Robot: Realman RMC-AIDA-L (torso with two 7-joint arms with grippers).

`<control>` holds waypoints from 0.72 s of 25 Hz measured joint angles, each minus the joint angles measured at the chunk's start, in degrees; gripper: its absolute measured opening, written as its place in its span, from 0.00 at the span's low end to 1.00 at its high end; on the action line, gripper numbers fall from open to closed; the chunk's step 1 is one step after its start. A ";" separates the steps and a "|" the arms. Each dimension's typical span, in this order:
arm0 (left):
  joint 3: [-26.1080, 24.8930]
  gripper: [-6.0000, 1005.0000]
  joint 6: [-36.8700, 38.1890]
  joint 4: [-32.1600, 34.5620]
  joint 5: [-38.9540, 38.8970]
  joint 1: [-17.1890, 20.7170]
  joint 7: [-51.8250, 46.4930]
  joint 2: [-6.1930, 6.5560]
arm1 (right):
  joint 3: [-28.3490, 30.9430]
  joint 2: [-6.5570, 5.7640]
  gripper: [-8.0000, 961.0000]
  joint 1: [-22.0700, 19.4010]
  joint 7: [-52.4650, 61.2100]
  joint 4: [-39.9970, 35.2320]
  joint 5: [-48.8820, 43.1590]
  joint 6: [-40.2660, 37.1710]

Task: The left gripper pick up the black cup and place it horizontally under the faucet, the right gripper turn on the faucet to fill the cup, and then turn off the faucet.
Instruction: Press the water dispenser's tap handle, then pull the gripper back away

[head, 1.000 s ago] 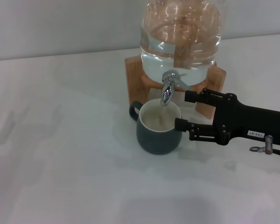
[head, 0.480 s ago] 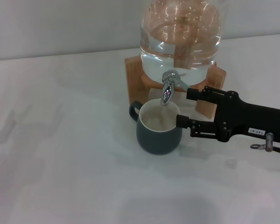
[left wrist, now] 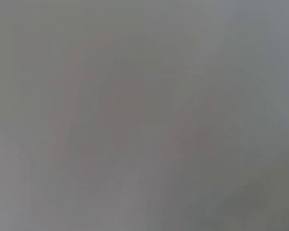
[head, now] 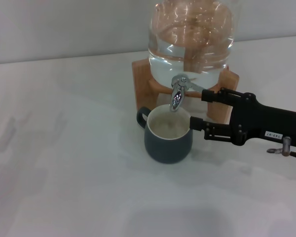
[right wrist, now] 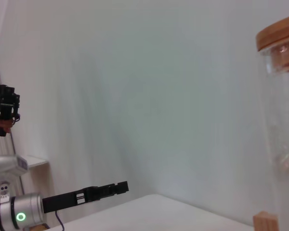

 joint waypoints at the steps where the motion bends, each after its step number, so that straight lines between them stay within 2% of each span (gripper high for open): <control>1: 0.00 0.72 0.01 0.01 0.00 0.00 0.00 0.00 | 0.18 0.00 0.89 -0.03 0.00 0.00 0.00 0.00; 18: 0.53 0.72 0.01 0.02 0.00 0.05 -0.40 0.00 | 2.30 -0.02 0.89 -0.26 0.08 0.65 0.44 -0.07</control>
